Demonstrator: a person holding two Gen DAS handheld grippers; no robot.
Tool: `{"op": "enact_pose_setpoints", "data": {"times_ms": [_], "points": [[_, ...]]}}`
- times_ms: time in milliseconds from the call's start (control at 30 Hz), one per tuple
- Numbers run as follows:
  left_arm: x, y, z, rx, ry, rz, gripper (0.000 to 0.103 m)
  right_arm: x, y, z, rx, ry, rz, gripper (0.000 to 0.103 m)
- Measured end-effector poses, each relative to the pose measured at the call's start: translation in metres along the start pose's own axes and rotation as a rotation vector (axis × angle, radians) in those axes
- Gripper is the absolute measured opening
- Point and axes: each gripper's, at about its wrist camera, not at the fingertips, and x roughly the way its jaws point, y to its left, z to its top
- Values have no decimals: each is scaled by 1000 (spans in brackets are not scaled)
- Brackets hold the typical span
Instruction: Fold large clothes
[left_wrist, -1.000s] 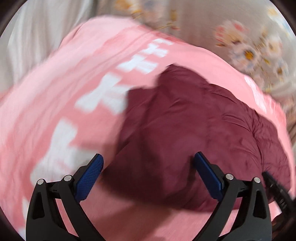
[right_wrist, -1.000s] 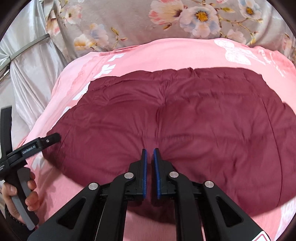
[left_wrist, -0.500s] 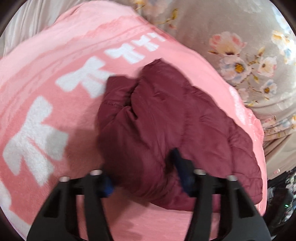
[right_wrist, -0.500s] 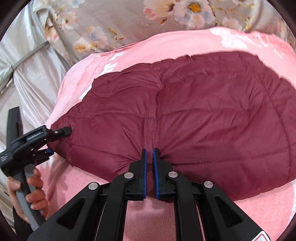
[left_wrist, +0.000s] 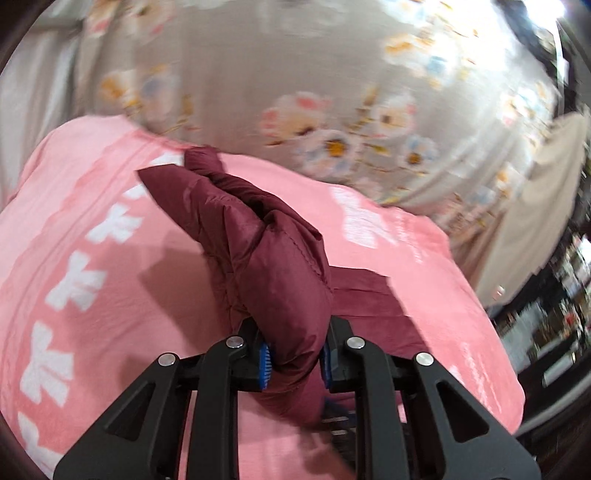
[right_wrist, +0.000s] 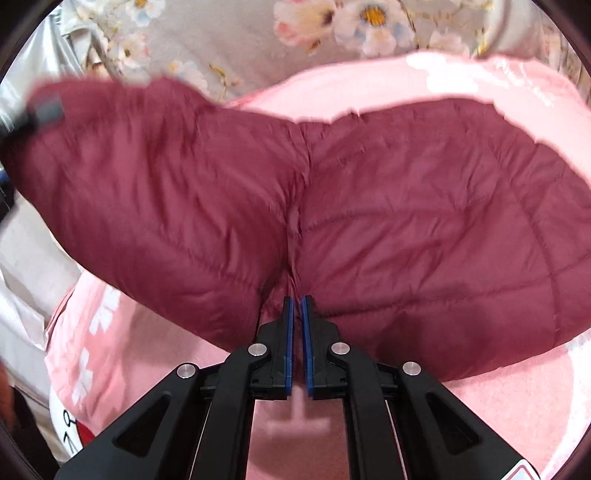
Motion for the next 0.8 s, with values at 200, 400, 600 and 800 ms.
{"op": "enact_pose_setpoints", "data": {"times_ms": [200, 400, 600, 800], "points": [[31, -83, 4, 159, 25, -58, 19, -53, -27, 3, 72, -68, 73, 6], [92, -151, -9, 241, 123, -112, 19, -117, -76, 3, 132, -163, -59, 7], [169, -197, -48, 281, 296, -113, 18, -150, -118, -13, 200, -191, -189, 10], [218, -215, -92, 301, 413, -65, 18, -158, -146, -23, 268, -190, -226, 10]]}}
